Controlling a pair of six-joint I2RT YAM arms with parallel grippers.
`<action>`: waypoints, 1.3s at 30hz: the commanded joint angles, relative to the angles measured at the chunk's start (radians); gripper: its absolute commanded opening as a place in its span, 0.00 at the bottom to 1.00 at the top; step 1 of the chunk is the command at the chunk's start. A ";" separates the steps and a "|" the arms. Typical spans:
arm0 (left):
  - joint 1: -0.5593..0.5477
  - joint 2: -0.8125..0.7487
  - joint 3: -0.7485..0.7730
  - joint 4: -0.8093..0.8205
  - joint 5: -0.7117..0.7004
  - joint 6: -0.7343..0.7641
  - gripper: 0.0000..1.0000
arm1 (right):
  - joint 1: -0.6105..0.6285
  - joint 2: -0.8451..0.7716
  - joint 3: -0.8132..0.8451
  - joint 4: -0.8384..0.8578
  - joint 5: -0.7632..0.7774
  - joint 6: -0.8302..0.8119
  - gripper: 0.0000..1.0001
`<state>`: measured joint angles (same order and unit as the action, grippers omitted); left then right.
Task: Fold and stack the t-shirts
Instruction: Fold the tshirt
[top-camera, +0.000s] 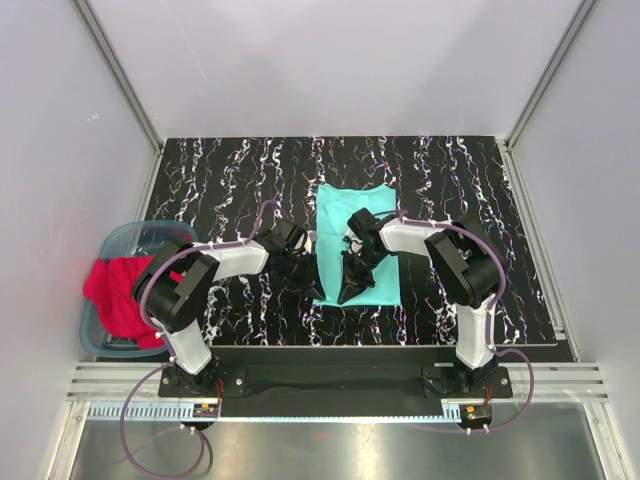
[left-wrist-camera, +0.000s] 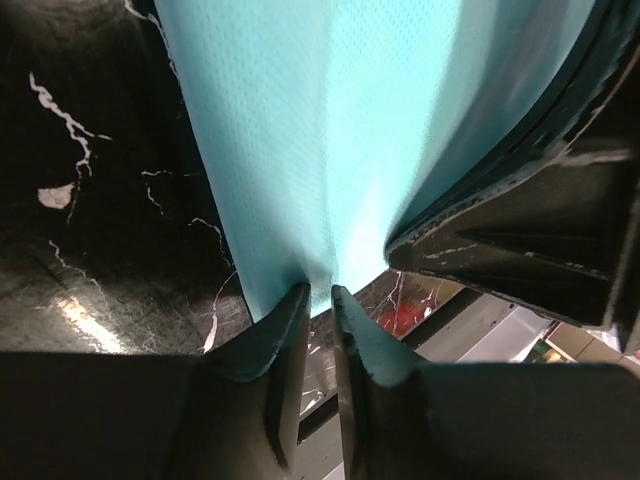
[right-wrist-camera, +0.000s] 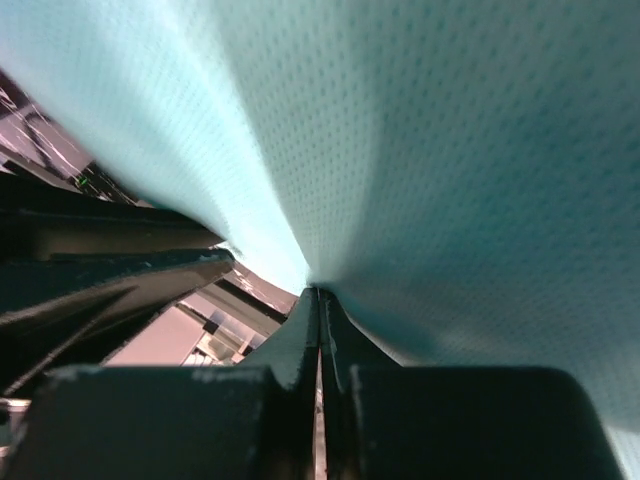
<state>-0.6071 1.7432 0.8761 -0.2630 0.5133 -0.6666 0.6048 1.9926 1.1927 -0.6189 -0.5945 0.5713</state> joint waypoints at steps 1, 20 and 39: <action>0.004 0.055 -0.043 -0.010 -0.099 0.022 0.22 | 0.003 -0.038 -0.057 -0.010 0.025 -0.033 0.00; 0.024 0.042 -0.177 0.021 -0.118 0.041 0.19 | -0.244 -0.230 -0.308 -0.054 0.087 -0.047 0.03; 0.036 -0.293 -0.238 -0.064 -0.076 0.001 0.51 | -0.329 -0.537 -0.380 -0.187 0.242 0.005 0.39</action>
<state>-0.5697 1.5257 0.6514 -0.1787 0.5442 -0.6857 0.2802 1.4864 0.8429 -0.8154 -0.3717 0.5591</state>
